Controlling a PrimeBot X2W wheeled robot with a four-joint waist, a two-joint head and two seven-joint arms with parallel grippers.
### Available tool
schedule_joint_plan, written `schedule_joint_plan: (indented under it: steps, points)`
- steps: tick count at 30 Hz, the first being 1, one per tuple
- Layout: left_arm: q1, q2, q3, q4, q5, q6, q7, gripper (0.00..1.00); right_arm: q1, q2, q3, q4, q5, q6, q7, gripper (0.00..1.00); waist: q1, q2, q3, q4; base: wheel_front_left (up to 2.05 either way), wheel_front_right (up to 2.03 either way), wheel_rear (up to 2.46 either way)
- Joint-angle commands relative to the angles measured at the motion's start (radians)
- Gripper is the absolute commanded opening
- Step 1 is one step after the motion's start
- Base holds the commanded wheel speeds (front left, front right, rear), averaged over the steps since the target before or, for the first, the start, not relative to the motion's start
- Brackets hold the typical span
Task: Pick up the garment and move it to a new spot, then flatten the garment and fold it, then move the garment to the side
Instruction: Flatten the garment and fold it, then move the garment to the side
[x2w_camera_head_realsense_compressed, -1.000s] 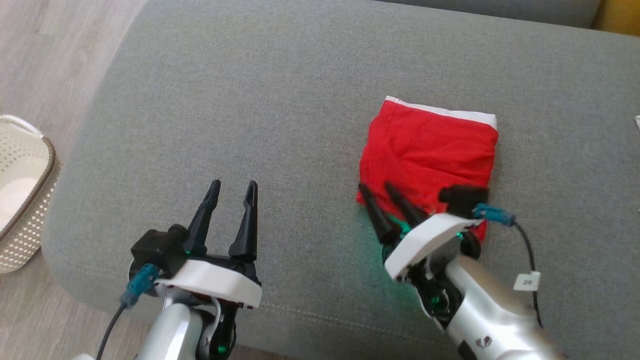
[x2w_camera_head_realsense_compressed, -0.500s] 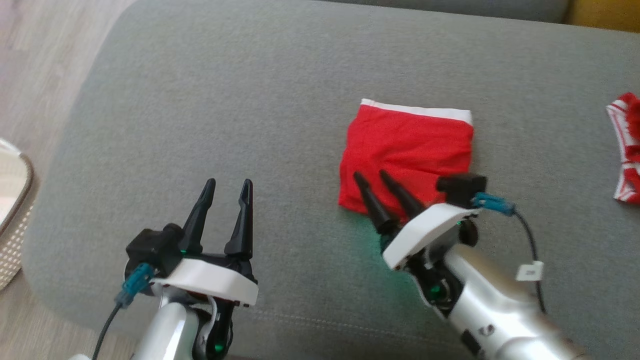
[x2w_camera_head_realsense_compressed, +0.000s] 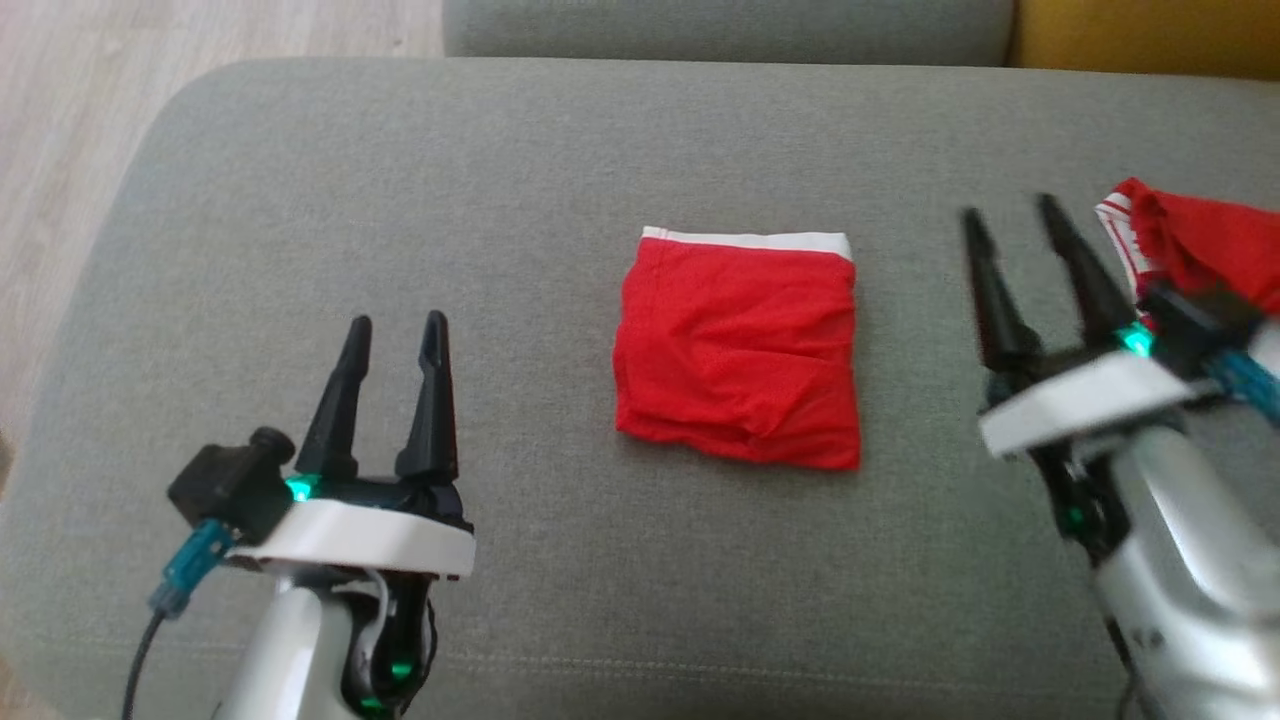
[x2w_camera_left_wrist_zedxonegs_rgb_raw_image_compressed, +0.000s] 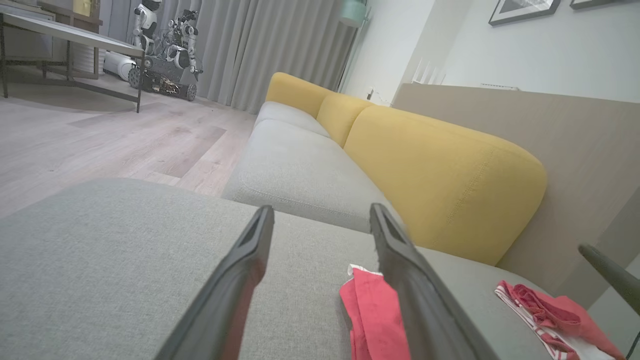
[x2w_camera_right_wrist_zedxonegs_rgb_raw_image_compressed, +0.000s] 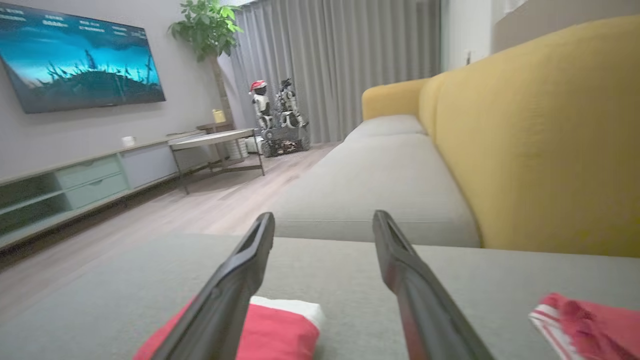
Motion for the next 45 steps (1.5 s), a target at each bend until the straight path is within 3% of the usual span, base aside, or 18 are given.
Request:
schedule_joint_plan:
  steps: [1,7,18,34,45]
  points:
    - [-0.028,0.003,0.041,-0.04,-0.008,-0.006,-0.006,1.0,0.032,0.011,-0.002,-0.039,-0.023,0.007,-0.01,1.0,0.0,0.0,-0.002,-0.004,0.0,0.0,0.0]
    - [-0.01,0.003,0.048,-0.049,0.005,-0.018,-0.006,1.0,0.203,0.081,-0.2,-0.229,-0.229,0.007,-0.01,1.0,0.0,0.0,0.0,-0.014,0.0,0.0,0.0]
    - [0.044,0.003,0.023,-0.05,0.062,-0.008,-0.006,1.0,0.325,0.161,-0.265,-0.334,-0.429,0.007,-0.011,1.0,0.0,0.0,0.008,-0.01,0.0,0.0,0.0]
    - [0.027,0.003,0.011,-0.065,0.074,-0.009,-0.006,1.0,0.327,0.198,-0.283,-0.331,-0.434,0.007,-0.011,1.0,0.0,0.0,0.031,0.006,0.0,0.0,0.0]
    - [-0.008,0.003,-0.028,-0.052,0.058,-0.01,-0.006,1.0,0.194,0.202,-0.224,-0.114,-0.264,0.007,0.045,1.0,0.0,0.0,0.103,0.061,0.0,0.0,0.0]
